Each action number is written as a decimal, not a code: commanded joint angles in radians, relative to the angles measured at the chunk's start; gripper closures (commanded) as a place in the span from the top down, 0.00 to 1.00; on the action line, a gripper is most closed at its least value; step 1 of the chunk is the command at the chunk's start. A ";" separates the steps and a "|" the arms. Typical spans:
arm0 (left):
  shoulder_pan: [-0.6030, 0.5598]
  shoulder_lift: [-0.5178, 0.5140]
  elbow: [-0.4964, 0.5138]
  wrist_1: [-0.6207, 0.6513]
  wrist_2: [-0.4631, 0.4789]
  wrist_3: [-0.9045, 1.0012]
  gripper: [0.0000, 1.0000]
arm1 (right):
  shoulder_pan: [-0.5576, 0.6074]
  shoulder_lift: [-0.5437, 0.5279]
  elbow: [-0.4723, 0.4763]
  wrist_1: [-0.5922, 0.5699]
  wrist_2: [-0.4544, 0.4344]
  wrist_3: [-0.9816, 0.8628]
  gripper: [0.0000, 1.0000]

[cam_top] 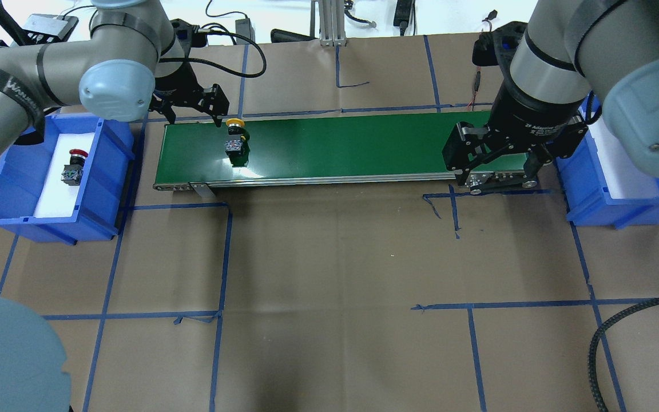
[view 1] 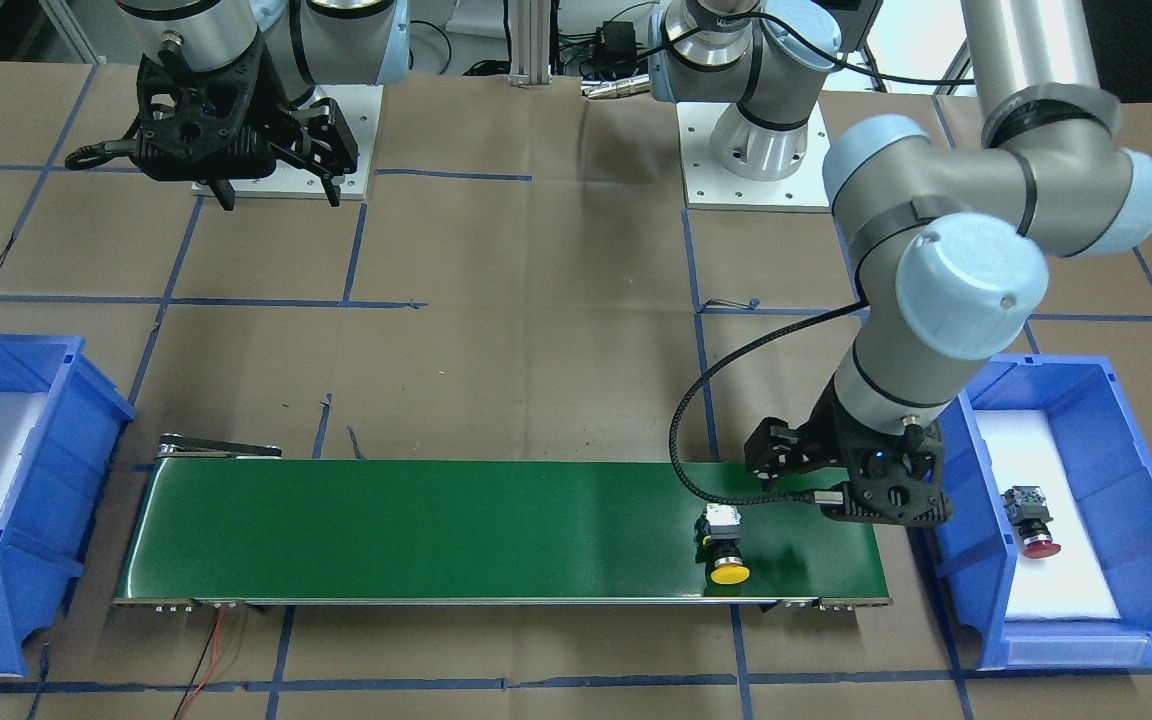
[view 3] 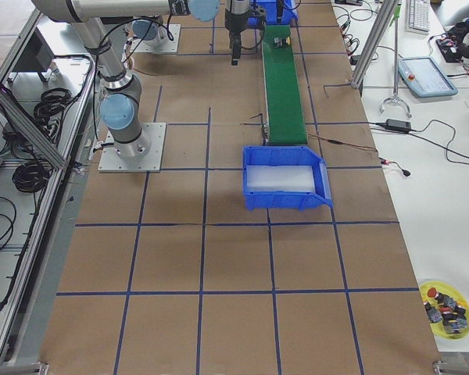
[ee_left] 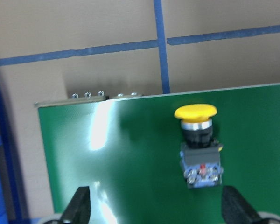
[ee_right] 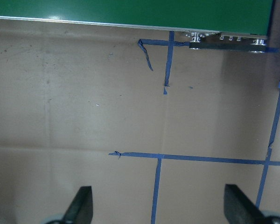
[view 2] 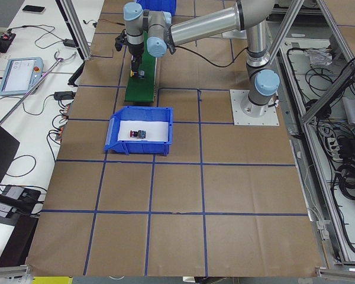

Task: Transport two buttons from left to right
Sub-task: 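Open the left gripper to release the yellow button on the belt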

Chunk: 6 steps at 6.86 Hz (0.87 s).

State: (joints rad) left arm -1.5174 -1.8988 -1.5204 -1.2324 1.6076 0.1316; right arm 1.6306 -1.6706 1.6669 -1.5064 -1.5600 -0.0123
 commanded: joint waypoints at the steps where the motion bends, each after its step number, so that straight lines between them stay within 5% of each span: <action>1: 0.034 0.073 0.002 -0.076 -0.003 0.006 1.00 | 0.000 0.000 0.001 0.000 0.000 -0.002 1.00; 3: 0.052 0.073 0.043 -0.122 -0.003 0.011 1.00 | 0.000 0.002 0.001 0.000 0.000 -0.002 1.00; 6: 0.225 0.021 0.149 -0.191 -0.003 0.184 1.00 | 0.000 0.002 0.001 0.000 0.000 -0.005 1.00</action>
State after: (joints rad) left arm -1.3566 -1.8617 -1.3957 -1.4107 1.6045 0.2415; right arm 1.6306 -1.6690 1.6675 -1.5071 -1.5601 -0.0146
